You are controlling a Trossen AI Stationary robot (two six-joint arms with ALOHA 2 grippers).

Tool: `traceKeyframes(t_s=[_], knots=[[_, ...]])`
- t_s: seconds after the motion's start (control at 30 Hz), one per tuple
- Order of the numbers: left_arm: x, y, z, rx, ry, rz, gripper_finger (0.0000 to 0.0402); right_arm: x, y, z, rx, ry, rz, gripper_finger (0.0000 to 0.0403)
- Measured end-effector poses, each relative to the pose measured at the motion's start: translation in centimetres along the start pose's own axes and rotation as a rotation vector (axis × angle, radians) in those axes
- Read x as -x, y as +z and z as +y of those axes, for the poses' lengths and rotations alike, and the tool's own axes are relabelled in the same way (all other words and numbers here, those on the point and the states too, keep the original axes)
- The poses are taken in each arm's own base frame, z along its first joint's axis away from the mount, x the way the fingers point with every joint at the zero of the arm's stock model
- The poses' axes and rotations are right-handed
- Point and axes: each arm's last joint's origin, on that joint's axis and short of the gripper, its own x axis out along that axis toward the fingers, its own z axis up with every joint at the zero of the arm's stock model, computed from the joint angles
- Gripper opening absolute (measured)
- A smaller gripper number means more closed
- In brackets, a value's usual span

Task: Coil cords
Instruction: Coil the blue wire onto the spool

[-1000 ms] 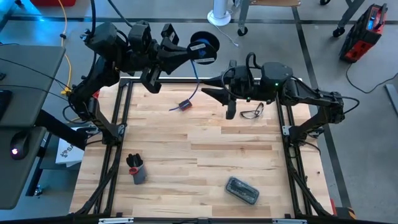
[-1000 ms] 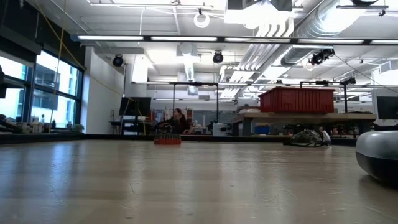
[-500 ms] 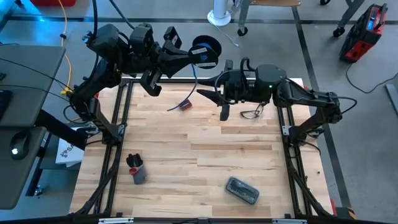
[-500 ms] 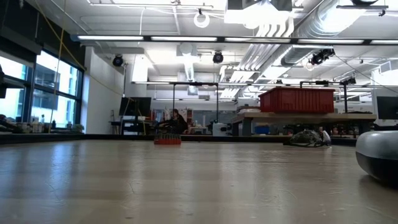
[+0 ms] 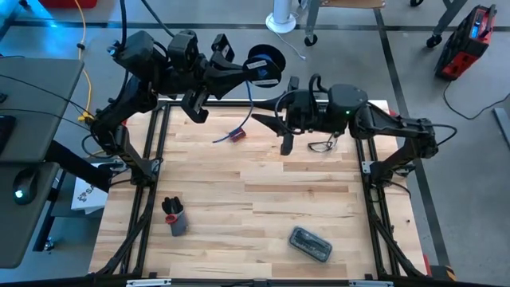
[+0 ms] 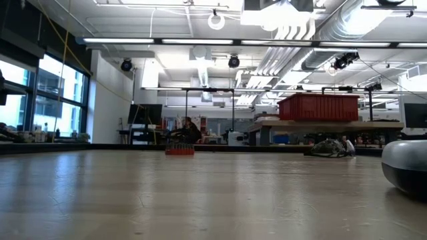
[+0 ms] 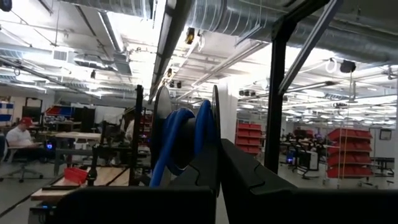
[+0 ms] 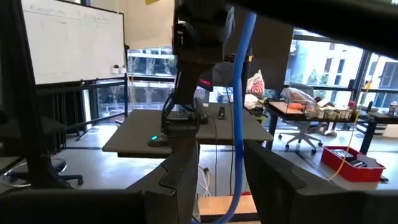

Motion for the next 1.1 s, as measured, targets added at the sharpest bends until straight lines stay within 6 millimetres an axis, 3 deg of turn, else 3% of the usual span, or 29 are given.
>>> traceKeyframes(t_s=[0.63, 1.1], knots=[[-0.12, -0.19, -0.05, 0.052, -0.039, 0.013, 0.0, -0.35, -0.29, 0.58, 0.024, -0.001, 0.005, 0.0121], [-0.06, -0.13, -0.06, 0.052, -0.039, 0.013, 0.0, -0.28, -0.3, 0.85, 0.048, -0.014, 0.011, 0.0071]])
